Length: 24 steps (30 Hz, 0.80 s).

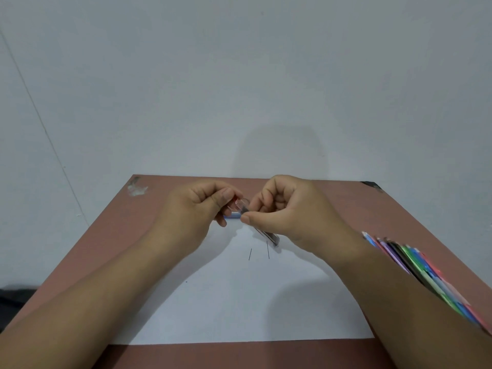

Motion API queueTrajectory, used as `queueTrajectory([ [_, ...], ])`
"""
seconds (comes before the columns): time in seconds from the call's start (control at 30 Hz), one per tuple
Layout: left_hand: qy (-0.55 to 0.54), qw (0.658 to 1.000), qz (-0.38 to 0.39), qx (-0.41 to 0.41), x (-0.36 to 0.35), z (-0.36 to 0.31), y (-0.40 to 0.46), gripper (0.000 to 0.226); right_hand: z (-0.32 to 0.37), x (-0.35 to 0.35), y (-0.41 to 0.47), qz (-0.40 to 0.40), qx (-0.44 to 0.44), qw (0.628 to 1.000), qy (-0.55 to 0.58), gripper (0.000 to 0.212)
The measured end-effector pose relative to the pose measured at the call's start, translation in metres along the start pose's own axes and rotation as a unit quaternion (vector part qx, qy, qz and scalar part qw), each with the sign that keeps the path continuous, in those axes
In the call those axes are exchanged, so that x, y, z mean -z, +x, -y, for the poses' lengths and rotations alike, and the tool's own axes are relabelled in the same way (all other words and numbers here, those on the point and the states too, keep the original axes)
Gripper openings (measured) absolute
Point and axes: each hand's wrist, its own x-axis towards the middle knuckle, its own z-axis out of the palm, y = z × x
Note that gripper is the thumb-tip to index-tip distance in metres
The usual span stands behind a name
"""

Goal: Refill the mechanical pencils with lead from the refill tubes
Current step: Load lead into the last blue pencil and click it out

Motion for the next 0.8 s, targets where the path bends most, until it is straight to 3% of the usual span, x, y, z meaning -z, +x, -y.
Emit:
queueTrajectory([
  [0.13,0.0,1.0,-0.03,0.002,-0.003,-0.003,-0.002,0.029,0.001,0.0,0.0,0.005,0.01,1.0,-0.014,0.027],
  [0.37,-0.04,0.994,-0.105,0.002,-0.006,-0.014,-0.007,0.017,0.004,0.009,-0.002,0.018,0.019,0.99,-0.136,0.034],
  [0.57,0.018,0.996,-0.082,-0.012,-0.007,-0.014,-0.012,0.022,0.004,0.013,0.001,-0.022,0.022,0.982,-0.185,0.036],
  [0.8,0.038,0.997,-0.067,-0.009,-0.01,-0.013,-0.014,0.021,0.007,0.015,0.001,-0.018,0.0,0.996,-0.085,0.029],
])
